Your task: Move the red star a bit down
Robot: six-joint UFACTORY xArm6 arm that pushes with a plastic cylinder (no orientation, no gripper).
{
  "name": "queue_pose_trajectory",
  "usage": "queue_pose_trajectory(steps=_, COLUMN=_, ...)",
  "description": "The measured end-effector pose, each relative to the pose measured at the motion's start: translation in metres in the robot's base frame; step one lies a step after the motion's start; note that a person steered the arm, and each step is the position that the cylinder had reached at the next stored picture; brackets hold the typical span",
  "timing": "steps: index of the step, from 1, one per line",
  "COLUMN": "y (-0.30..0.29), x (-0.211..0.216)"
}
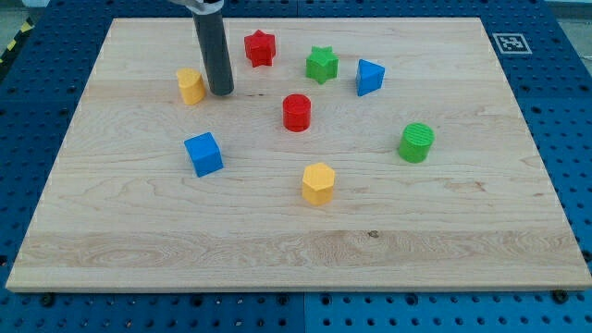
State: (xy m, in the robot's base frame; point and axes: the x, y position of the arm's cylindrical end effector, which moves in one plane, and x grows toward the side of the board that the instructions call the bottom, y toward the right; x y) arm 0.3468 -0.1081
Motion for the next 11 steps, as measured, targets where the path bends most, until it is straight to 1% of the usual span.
queue_pose_trajectory(steps=1, y=-0.003, x=-0.029)
queue_pose_trajectory(steps=3, y=-0.006, x=-0.155)
queue_pose_trajectory(steps=4, y=0.025, x=-0.153)
queue_pose_trajectory(steps=5, y=0.075, x=-0.132)
queue_pose_trajectory(steps=7, y=0.073, x=-0.127)
queue_pose_trajectory(steps=9, y=0.069, x=-0.105)
queue_pose_trajectory(steps=11, y=0.05, x=-0.1)
